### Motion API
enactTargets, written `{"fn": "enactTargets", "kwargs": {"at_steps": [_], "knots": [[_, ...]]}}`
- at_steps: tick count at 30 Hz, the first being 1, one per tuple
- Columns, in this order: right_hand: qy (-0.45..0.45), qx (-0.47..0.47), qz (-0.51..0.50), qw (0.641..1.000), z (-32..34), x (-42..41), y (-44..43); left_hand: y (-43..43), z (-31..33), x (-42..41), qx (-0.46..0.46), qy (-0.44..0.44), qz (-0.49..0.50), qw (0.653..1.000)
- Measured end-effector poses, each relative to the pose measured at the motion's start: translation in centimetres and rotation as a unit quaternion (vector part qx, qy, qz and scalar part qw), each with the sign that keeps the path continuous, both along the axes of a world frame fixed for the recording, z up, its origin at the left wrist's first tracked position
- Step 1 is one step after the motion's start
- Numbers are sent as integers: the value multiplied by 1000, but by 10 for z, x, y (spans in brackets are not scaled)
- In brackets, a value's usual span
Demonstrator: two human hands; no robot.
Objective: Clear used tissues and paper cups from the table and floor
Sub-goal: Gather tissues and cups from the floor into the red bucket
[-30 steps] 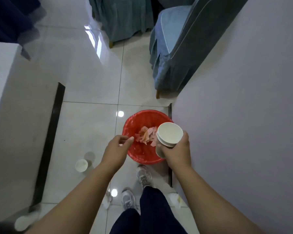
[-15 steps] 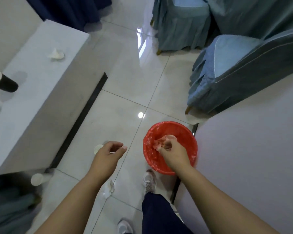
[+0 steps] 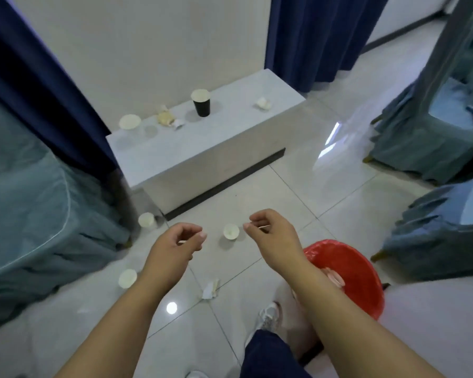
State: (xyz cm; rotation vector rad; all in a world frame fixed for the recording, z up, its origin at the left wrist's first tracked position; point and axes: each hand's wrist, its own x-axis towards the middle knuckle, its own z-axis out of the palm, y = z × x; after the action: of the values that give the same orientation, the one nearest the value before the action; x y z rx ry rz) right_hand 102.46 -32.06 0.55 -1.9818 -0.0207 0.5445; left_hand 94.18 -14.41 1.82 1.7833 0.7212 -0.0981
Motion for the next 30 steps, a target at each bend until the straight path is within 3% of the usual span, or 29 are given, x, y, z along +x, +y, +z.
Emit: {"fn": "enactTargets", "kwargs": {"at_steps": [6, 13, 20, 30], "knots": [[-33, 40, 132, 990, 30, -97, 120, 91, 26, -140, 4, -47, 161, 986], [-61, 88, 311, 944, 51, -207, 248, 163, 46, -291, 29, -94, 356, 929], [-65, 123, 508, 850, 77, -309, 370, 205, 60, -421, 51, -140, 557, 817], [-27, 171, 668, 723, 83, -382, 527, 290, 66, -478, 96, -149, 723, 667]]}}
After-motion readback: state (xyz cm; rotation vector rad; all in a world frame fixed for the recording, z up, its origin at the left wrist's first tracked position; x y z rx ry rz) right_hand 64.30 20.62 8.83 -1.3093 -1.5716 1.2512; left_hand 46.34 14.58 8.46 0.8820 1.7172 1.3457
